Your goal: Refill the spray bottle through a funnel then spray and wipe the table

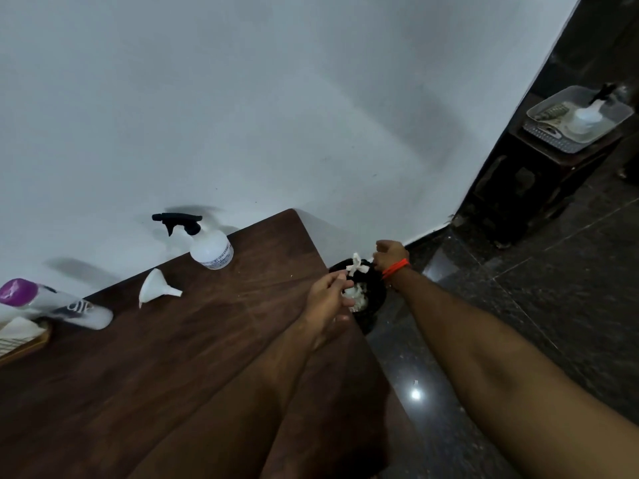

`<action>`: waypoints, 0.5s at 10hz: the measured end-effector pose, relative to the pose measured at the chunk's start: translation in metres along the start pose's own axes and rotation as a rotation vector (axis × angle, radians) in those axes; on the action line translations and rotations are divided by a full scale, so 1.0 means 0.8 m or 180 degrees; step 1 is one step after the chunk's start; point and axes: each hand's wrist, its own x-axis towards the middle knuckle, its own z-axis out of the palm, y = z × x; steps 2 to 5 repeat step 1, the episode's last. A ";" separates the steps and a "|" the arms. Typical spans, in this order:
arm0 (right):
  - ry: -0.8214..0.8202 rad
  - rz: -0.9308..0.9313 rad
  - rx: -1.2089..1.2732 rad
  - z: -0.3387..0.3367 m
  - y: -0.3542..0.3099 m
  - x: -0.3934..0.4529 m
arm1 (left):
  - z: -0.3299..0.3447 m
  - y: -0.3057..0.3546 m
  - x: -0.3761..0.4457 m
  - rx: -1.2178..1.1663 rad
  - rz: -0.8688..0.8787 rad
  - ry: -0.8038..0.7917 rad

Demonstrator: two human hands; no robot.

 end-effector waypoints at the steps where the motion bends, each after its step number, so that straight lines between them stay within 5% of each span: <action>1: -0.0031 0.0167 0.0002 -0.003 0.014 0.006 | -0.007 -0.013 0.002 0.0083 0.0016 0.0054; 5: -0.0031 0.0167 0.0002 -0.003 0.014 0.006 | -0.007 -0.013 0.002 0.0083 0.0016 0.0054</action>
